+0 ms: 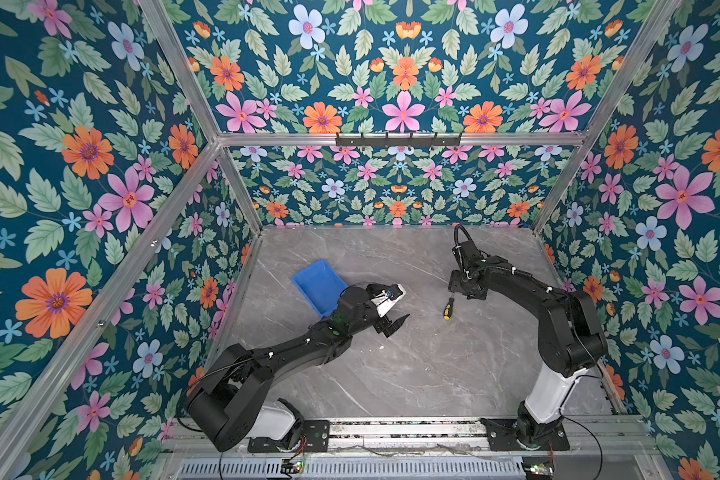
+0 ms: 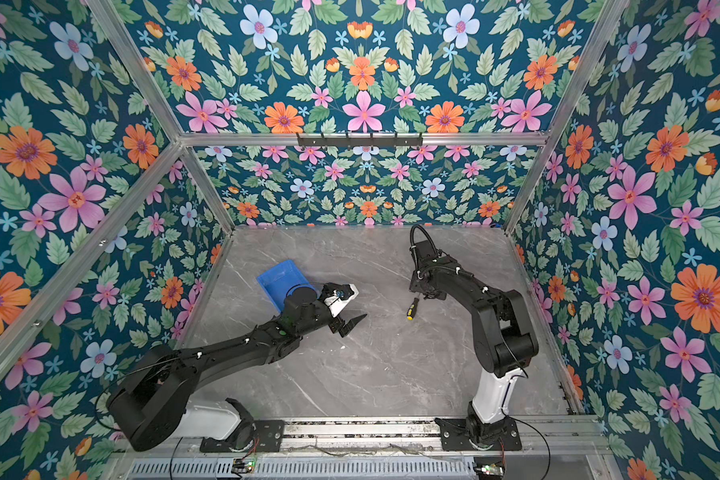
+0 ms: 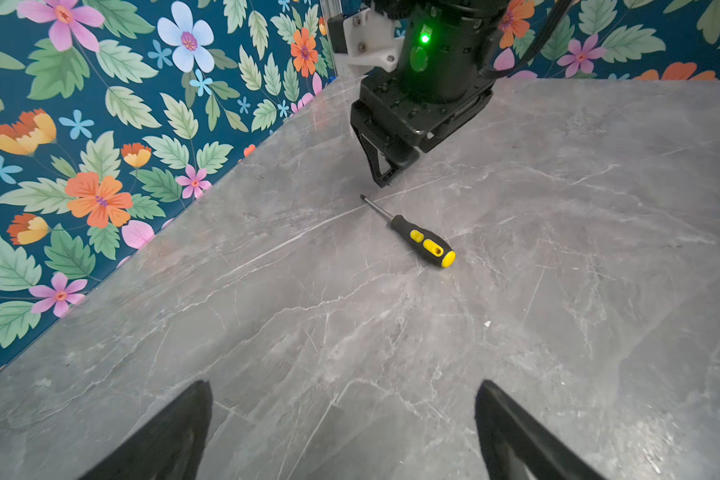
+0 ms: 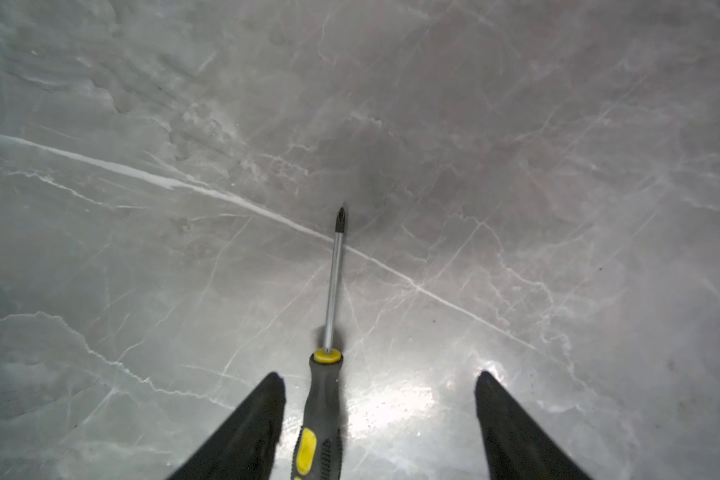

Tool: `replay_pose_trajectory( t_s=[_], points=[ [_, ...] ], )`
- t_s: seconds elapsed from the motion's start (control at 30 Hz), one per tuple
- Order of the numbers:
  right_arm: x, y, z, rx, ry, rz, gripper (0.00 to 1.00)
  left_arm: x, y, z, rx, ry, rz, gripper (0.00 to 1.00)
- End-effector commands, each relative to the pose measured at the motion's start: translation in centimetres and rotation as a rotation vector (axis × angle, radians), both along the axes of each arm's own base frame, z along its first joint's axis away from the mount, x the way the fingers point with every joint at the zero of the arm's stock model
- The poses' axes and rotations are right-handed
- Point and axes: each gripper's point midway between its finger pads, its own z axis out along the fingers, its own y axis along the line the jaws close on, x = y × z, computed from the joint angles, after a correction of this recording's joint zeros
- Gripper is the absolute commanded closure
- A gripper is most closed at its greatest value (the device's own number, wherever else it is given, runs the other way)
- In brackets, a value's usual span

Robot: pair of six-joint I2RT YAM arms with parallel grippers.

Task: Put the screwdriver in the bin
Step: 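Lower the right gripper onto the screwdriver handle while the left arm reaches toward the middle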

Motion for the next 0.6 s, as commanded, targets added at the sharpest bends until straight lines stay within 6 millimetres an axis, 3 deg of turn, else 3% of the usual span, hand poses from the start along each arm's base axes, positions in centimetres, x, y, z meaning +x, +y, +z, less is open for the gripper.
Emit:
replay_pose_trajectory(
  t_s=[0.0,0.2,0.57],
  points=[
    [-0.7,0.2,-1.1,0.032,0.074,-0.073,0.36,0.2,-1.0,0.5,-0.003,-0.036,-0.004,0.0],
    [0.0,1.2,-2.7,0.053,0.128,-0.068,0.55,-0.4,-2.5,0.2,-0.001,-0.045,-0.016,0.0],
    [1.4,2.4,-4.5,0.084,0.17,-0.062,0.76,-1.3,-2.9,-1.0,-0.012,-0.028,-0.004,0.0]
  ],
)
